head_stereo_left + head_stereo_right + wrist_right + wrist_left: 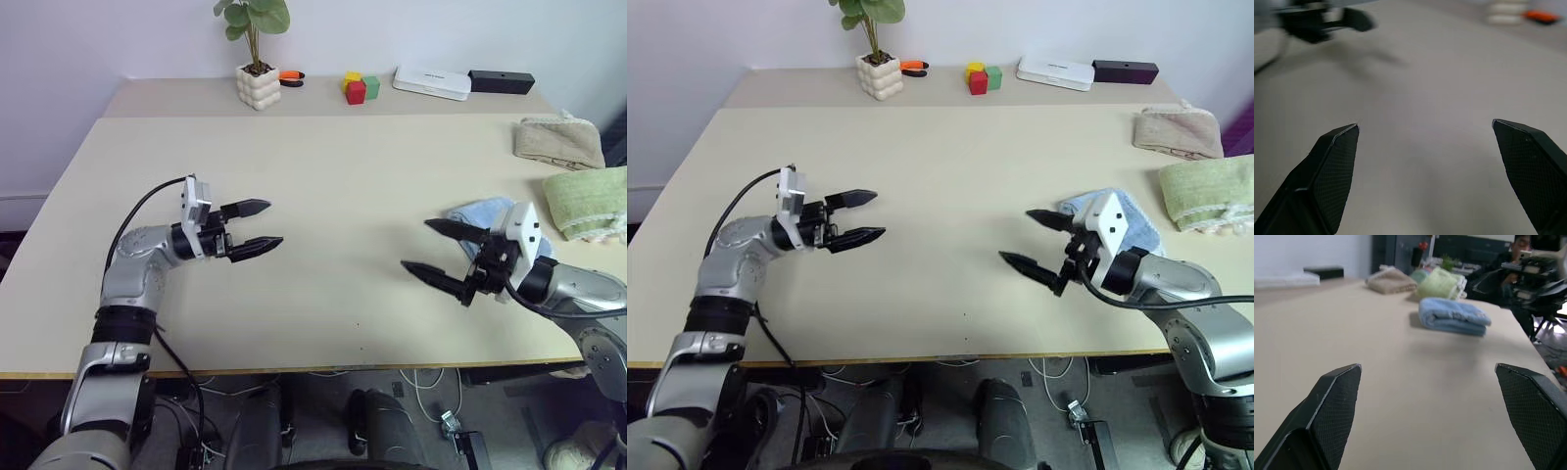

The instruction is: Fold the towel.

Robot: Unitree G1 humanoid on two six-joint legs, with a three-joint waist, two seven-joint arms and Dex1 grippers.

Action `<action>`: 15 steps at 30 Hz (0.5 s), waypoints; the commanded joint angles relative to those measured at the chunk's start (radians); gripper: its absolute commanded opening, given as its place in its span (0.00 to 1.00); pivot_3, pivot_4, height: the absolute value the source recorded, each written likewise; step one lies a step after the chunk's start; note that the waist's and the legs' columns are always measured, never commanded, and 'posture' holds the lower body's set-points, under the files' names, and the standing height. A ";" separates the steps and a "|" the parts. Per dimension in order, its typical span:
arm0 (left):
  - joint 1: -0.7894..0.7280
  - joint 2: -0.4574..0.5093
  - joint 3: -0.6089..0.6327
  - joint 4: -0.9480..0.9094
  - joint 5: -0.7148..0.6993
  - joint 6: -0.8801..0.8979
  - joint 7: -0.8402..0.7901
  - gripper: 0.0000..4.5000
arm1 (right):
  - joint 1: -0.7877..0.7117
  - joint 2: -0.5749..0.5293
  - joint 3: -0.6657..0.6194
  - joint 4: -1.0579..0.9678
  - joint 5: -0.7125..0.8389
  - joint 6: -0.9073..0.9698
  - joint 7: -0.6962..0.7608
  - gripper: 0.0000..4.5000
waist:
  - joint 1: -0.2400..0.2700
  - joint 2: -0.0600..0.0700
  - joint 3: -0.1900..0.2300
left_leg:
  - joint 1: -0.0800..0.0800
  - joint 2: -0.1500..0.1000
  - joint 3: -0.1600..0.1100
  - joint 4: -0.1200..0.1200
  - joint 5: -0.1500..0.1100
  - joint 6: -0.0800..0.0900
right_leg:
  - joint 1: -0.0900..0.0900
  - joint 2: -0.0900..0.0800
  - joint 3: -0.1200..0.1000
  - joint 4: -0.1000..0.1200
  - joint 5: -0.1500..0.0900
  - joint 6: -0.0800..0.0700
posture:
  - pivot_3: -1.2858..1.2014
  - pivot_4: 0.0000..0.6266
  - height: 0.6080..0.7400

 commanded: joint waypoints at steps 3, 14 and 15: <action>0.018 0.057 0.055 -0.095 -0.034 0.058 0.032 1.00 | -0.103 0.053 0.032 0.041 -0.025 -0.024 0.034 0.99 | 0.001 0.000 0.000 | 0.000 0.000 0.000 0.000 0.000 0.000 | 0.000 0.000 0.000 0.000 0.000 0.000 | 0.52 0.24 1.00; 0.028 0.122 0.162 -0.127 -0.085 0.091 0.097 1.00 | -0.182 0.195 0.127 0.008 -0.065 0.001 -0.034 0.99 | 0.000 -0.001 0.000 | 0.000 -0.001 0.000 0.000 0.001 -0.002 | -0.001 0.001 0.000 0.001 0.000 0.001 | 0.52 0.24 1.00; 0.035 0.121 0.171 -0.153 -0.096 0.111 0.120 1.00 | -0.189 0.203 0.133 0.014 -0.071 0.005 -0.036 0.99 | -0.002 -0.001 0.000 | 0.000 -0.001 0.000 0.000 0.001 -0.002 | -0.001 0.001 0.000 0.002 0.000 0.000 | 0.52 0.24 1.00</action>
